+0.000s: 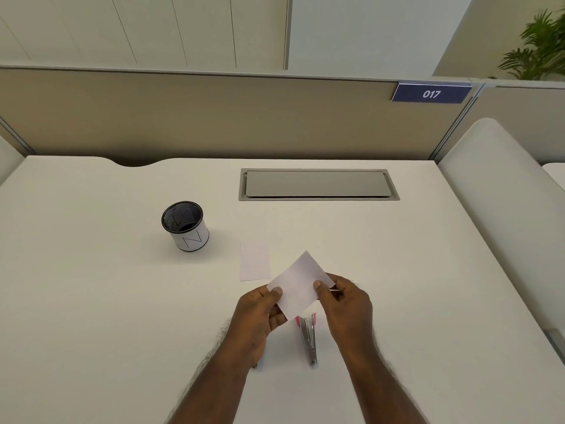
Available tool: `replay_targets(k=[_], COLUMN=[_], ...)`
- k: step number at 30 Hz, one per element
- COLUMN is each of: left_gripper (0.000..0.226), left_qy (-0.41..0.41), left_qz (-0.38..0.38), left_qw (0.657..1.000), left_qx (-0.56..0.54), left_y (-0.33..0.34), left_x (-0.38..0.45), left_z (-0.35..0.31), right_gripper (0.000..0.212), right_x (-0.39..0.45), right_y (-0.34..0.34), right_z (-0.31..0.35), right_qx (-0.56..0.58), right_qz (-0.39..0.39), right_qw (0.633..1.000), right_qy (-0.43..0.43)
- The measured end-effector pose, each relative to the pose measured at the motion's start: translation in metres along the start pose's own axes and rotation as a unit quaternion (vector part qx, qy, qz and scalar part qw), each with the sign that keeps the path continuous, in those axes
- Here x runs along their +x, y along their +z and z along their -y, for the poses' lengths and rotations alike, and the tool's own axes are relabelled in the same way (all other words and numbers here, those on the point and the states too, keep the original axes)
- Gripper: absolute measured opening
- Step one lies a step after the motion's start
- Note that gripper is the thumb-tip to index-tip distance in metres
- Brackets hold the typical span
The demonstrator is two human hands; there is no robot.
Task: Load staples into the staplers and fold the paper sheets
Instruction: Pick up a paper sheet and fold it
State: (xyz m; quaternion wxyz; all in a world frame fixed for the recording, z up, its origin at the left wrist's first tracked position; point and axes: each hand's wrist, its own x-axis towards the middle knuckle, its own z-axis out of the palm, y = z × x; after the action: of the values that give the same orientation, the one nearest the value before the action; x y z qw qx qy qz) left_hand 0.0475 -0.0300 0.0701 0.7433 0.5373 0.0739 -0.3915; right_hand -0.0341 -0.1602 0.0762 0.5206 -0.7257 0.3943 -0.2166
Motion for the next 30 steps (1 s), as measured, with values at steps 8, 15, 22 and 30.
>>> replay_targets(k=[8,15,22,30], left_gripper=[0.026,0.027,0.022,0.017], left_qy=[-0.024,-0.026,0.001,-0.003], left_qz=[0.028,0.04,0.036,0.017], left_qw=[0.997,0.995,0.999,1.0], left_qx=[-0.073,-0.086,-0.028,-0.006], left_y=[-0.001,-0.004,-0.003,-0.003], left_x=[-0.001,0.0,-0.001,0.001], left_z=[-0.004,-0.005,-0.004,-0.003], right_gripper=[0.051,0.044,0.053,0.052], right_x=[-0.019,-0.024,-0.026,-0.022], right_y=[0.003,0.003,-0.001,-0.004], right_z=[-0.005,-0.003,-0.001,0.0], right_qx=[-0.232,-0.277,-0.299,-0.202], right_qz=[0.055,0.085,0.112,0.134], right_qw=[0.926,0.908,0.901,0.948], right_qy=[-0.292,-0.303,-0.292,-0.206])
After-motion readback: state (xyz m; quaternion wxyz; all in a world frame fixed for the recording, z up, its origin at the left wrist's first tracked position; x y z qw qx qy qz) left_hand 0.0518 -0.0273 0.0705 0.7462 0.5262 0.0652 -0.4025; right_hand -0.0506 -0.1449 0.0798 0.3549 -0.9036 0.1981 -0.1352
